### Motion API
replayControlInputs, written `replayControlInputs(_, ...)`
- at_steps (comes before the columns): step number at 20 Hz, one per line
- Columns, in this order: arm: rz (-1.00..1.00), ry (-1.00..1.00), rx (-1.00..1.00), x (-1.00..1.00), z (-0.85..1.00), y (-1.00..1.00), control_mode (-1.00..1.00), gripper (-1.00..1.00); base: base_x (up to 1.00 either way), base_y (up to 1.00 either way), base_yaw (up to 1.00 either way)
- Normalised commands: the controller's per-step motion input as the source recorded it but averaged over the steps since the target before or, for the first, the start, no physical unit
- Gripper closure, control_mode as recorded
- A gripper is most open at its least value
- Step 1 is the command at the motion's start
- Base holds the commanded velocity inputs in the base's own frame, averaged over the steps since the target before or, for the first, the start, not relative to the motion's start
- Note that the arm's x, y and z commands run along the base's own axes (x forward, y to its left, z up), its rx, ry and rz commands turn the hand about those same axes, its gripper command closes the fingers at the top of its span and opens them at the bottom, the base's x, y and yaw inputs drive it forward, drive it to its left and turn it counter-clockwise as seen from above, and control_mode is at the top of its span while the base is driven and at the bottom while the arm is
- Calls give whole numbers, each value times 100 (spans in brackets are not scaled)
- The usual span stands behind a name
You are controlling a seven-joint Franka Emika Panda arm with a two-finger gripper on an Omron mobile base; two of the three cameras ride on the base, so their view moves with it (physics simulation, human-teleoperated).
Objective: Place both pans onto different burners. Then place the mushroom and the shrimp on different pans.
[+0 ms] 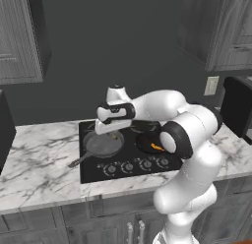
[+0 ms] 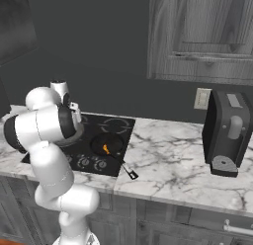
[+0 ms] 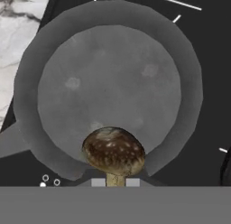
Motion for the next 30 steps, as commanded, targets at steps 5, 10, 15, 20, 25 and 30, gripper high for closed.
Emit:
replayControlInputs(5, 0, 0, 0, 19, -38, 25, -100, 100, 0, 0, 0)
replayControlInputs(10, 0, 0, 0, 19, -33, 19, -100, 100, 0, 0, 0)
replayControlInputs(15, 0, 0, 0, 15, -24, 4, -100, 100, 0, 0, 0)
replayControlInputs(20, 0, 0, 0, 14, -23, 2, -100, 100, 0, 0, 0)
replayControlInputs(25, 0, 0, 0, 12, -21, 5, -100, 100, 0, 0, 0)
replayControlInputs(30, 0, 1, 0, 1, -1, 1, -100, -100, 0, 0, 0)
